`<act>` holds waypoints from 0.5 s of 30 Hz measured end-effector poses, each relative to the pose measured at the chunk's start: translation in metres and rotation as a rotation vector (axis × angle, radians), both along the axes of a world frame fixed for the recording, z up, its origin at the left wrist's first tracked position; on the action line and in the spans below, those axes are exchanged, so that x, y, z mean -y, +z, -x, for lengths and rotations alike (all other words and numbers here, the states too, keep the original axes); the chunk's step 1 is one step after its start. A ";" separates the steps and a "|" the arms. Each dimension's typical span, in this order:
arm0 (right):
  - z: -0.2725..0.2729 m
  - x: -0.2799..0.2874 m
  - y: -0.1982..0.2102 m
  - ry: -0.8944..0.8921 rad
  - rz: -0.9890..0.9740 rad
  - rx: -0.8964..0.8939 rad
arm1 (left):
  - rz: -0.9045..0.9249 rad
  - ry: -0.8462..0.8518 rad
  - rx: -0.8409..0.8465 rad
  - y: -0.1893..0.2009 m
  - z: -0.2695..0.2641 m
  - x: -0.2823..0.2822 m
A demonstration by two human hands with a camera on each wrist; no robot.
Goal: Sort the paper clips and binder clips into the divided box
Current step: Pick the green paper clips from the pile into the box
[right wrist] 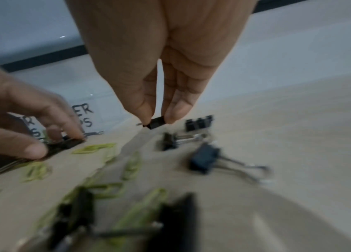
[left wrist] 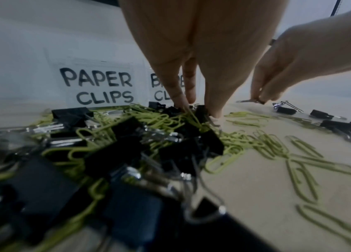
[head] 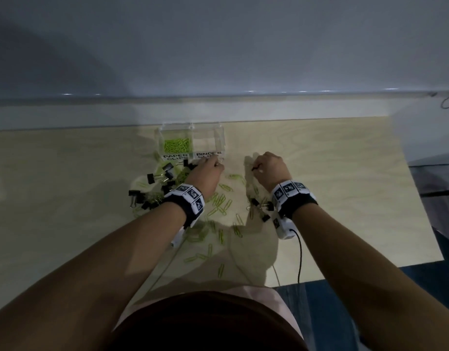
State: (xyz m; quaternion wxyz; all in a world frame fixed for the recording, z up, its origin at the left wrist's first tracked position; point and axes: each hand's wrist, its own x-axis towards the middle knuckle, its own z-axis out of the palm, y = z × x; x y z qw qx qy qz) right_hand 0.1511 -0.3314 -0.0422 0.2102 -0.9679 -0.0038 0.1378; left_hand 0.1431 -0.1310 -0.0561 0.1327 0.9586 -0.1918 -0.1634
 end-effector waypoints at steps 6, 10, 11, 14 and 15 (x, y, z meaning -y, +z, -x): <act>0.047 0.047 0.012 -0.032 -0.091 0.055 | 0.171 -0.226 -0.006 0.014 0.028 0.021; 0.076 0.044 0.009 0.017 -0.133 -0.026 | 0.200 -0.266 -0.114 0.015 0.053 0.058; 0.081 0.043 0.006 0.021 -0.134 -0.037 | 0.209 -0.251 -0.120 0.013 0.055 0.065; 0.096 0.039 0.000 0.012 -0.143 -0.056 | 0.163 -0.213 -0.119 0.010 0.058 0.077; 0.100 0.038 -0.002 0.003 -0.147 -0.068 | 0.136 -0.216 -0.113 0.009 0.058 0.079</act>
